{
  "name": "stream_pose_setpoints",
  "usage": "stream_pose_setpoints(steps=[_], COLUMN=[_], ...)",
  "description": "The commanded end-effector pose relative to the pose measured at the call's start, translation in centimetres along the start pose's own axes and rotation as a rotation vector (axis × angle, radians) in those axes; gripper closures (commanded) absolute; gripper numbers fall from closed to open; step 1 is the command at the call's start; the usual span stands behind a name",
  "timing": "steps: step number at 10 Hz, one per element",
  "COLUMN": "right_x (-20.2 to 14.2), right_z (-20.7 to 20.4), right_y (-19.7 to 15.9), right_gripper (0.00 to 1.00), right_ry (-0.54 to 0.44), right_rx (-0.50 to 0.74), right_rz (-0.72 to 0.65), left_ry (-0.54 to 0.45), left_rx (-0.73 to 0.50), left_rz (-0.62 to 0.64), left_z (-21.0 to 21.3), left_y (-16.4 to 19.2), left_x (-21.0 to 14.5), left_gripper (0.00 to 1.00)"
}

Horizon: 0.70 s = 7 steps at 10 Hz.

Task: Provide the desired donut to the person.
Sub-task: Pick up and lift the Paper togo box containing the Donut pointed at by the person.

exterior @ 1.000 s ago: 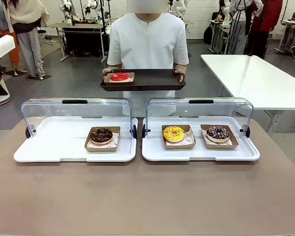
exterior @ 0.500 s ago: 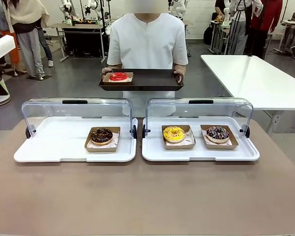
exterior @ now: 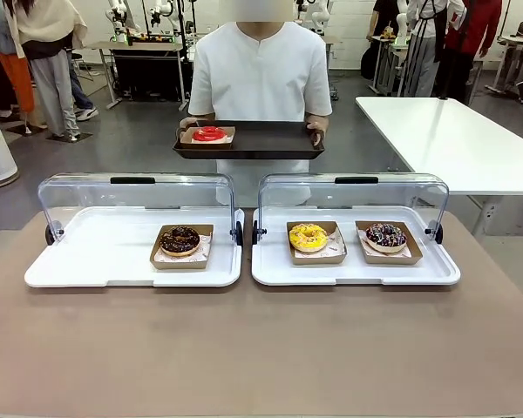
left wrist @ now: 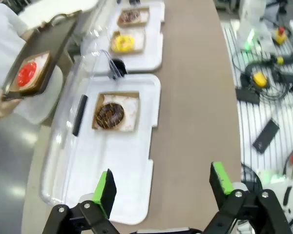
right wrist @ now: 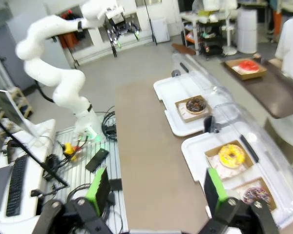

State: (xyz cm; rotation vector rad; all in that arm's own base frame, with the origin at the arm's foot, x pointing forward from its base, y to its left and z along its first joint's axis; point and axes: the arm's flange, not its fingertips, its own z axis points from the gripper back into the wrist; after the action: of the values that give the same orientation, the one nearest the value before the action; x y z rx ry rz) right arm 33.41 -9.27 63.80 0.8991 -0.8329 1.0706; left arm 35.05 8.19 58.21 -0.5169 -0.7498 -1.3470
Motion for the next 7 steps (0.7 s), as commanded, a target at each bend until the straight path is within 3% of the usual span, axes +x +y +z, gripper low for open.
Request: stream_pose_setpoints(steps=[1, 3, 7], right_x=[0.0, 0.0, 0.0], right_z=[0.0, 0.0, 0.0], right_y=[0.1, 0.1, 0.1], right_gripper=[0.00, 0.00, 0.00], right_ry=[0.000, 0.000, 0.000], right_rx=[0.008, 0.008, 0.008], right_rz=[0.003, 0.003, 0.003], left_ry=[-0.213, -0.308, -0.307], left_rx=[-0.086, -0.096, -0.107], left_rz=[0.025, 0.085, 0.137], left_z=[0.7, 2.0, 3.9], left_y=[2.1, 1.4, 1.2], left_x=[-4.1, -9.0, -13.2], left_gripper=[0.00, 0.00, 0.00])
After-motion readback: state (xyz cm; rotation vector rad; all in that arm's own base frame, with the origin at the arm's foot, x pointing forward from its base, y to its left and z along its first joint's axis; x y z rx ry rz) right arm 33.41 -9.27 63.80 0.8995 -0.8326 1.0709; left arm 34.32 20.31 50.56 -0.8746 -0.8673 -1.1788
